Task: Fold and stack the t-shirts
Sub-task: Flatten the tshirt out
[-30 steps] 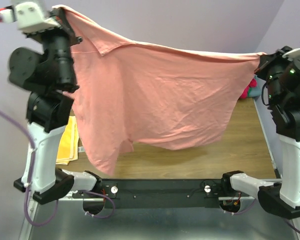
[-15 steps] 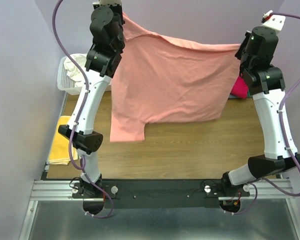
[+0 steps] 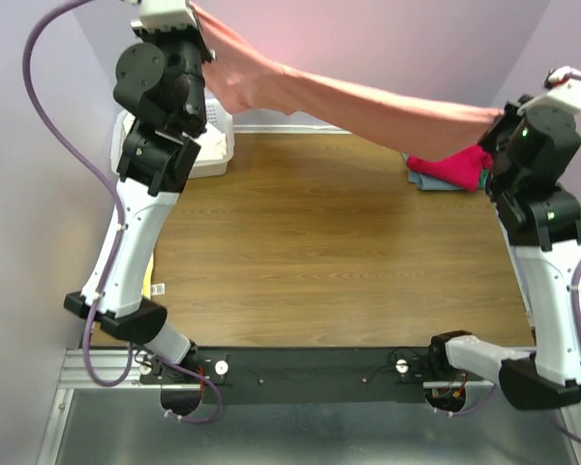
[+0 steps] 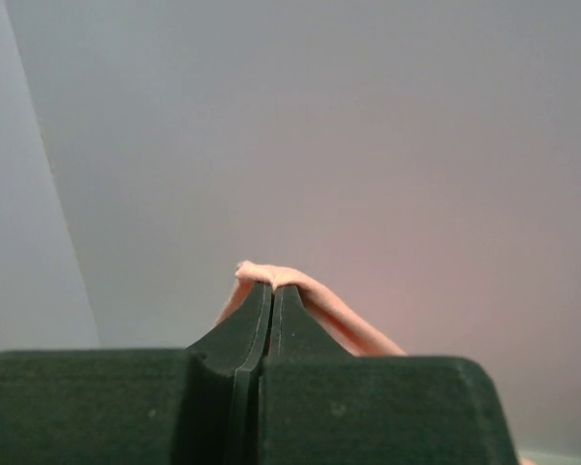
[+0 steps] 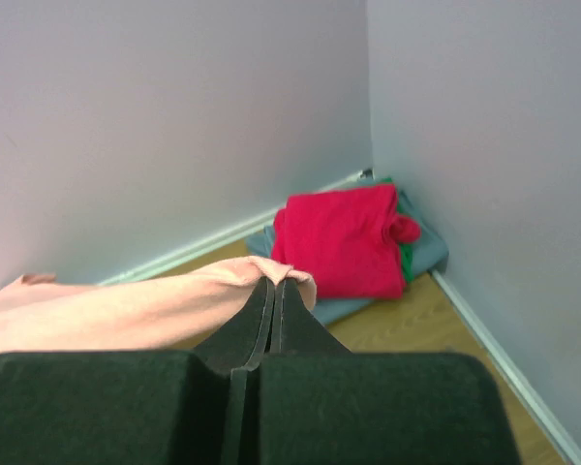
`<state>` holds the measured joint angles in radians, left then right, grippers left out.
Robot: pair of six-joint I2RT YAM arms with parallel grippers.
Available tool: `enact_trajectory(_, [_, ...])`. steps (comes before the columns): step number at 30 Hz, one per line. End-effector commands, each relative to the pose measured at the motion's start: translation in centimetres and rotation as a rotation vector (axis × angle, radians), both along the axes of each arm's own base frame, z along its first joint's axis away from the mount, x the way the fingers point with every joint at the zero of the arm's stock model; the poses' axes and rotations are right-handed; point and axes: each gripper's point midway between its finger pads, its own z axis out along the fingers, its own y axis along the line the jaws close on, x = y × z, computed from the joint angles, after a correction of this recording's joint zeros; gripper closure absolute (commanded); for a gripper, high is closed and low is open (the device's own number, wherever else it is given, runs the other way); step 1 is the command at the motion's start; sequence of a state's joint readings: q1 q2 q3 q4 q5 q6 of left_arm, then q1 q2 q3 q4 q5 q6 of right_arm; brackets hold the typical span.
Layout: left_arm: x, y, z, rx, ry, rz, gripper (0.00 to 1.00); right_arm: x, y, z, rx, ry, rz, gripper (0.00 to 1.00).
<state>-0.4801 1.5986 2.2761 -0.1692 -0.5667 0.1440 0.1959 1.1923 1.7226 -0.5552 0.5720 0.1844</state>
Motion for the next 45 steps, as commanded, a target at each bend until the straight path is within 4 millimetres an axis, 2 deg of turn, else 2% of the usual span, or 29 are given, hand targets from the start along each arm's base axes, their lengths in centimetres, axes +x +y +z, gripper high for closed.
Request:
enact_trajectory(1, [2.2, -4.0, -13.0, -0.019, 0.315, -0.146, 1.0, -1.9, 1.6, -12.2, 0.095, 0.269, 0.068, 0.99])
enact_trajectory(2, [2.7, -5.1, -20.1, 0.02, 0.479, -0.163, 1.0, -2.4, 2.3, -14.8, 0.135, 0.326, 0.093, 0.99])
enact_trajectory(3, [1.6, -5.0, -22.3, -0.007, 0.527, -0.183, 1.0, -3.2, 3.1, -17.6, 0.182, 0.382, 0.121, 0.99])
enact_trajectory(4, [0.8, -5.8, -25.2, -0.055, 0.594, -0.213, 1.0, -4.1, 5.0, -20.6, 0.286, 0.453, 0.185, 0.99])
enact_trajectory(5, [-0.4, -5.6, -32.0, -0.043, 0.752, -0.19, 1.0, -5.5, 5.8, -25.6, 0.34, 0.573, 0.189, 0.99])
enact_trajectory(7, [-3.3, -5.2, -35.9, -0.145, 0.846, -0.191, 1.0, -7.9, 7.6, -28.9, 0.482, 0.654, 0.219, 0.99])
enact_trajectory(8, [-5.5, -4.6, -40.7, -0.139, 0.969, -0.166, 1.0, -9.4, 7.8, -31.6, 0.513, 0.722, 0.2, 0.99])
enact_trajectory(9, [-7.2, -4.2, -41.3, -0.173, 0.985, -0.177, 1.0, -10.1, 8.1, -32.4, 0.539, 0.743, 0.204, 0.99])
enact_trajectory(10, [-8.5, -4.1, -42.7, -0.202, 1.022, -0.177, 1.0, -11.2, 8.3, -33.0, 0.569, 0.768, 0.202, 0.99])
enact_trajectory(11, [-10.7, -3.5, -45.8, -0.227, 1.108, -0.144, 1.0, -11.8, 8.2, -33.8, 0.575, 0.797, 0.188, 0.99])
enact_trajectory(13, [-12.8, -2.4, -46.8, -0.273, 1.14, -0.119, 1.0, -13.5, 7.8, -35.7, 0.575, 0.884, 0.146, 0.99])
enact_trajectory(14, [-14.2, -1.9, -48.4, -0.283, 1.195, -0.094, 1.0, -14.0, 7.7, -36.5, 0.577, 0.922, 0.13, 0.99])
enact_trajectory(16, [-15.5, -1.7, -49.2, -0.305, 1.228, -0.097, 1.0, -15.4, 7.5, -38.3, 0.595, 0.984, 0.077, 0.99])
enact_trajectory(17, [-16.6, -1.2, -50.2, -0.308, 1.271, -0.07, 1.0, -15.9, 7.3, -38.7, 0.603, 0.994, 0.06, 0.99])
enact_trajectory(20, [-18.2, -1.1, -51.3, -0.348, 1.324, -0.052, 1.0, -16.9, 6.7, -39.8, 0.617, 1.012, -0.01, 0.99])
enact_trajectory(22, [-18.7, -1.3, -51.4, -0.366, 1.326, -0.061, 1.0, -17.2, 6.5, -40.2, 0.632, 1.02, -0.049, 0.99])
enact_trajectory(25, [-19.6, -0.8, -52.4, -0.359, 1.362, -0.039, 1.0, -18.2, 6.6, -41.6, 0.656, 1.081, -0.091, 0.99])
enact_trajectory(32, [-21.7, 0.2, -54.1, -0.372, 1.435, 0.018, 1.0, -18.2, 5.7, -42.7, 0.645, 1.095, -0.186, 0.99])
enact_trajectory(36, [-22.3, 0.0, -53.3, -0.405, 1.443, 0.024, 1.0, -18.1, 5.1, -43.2, 0.641, 1.101, -0.261, 0.99])
enact_trajectory(45, [-24.3, -1.3, -53.0, -0.433, 1.532, -0.005, 1.0, -16.6, 4.7, -43.2, 0.636, 1.106, -0.356, 0.99])
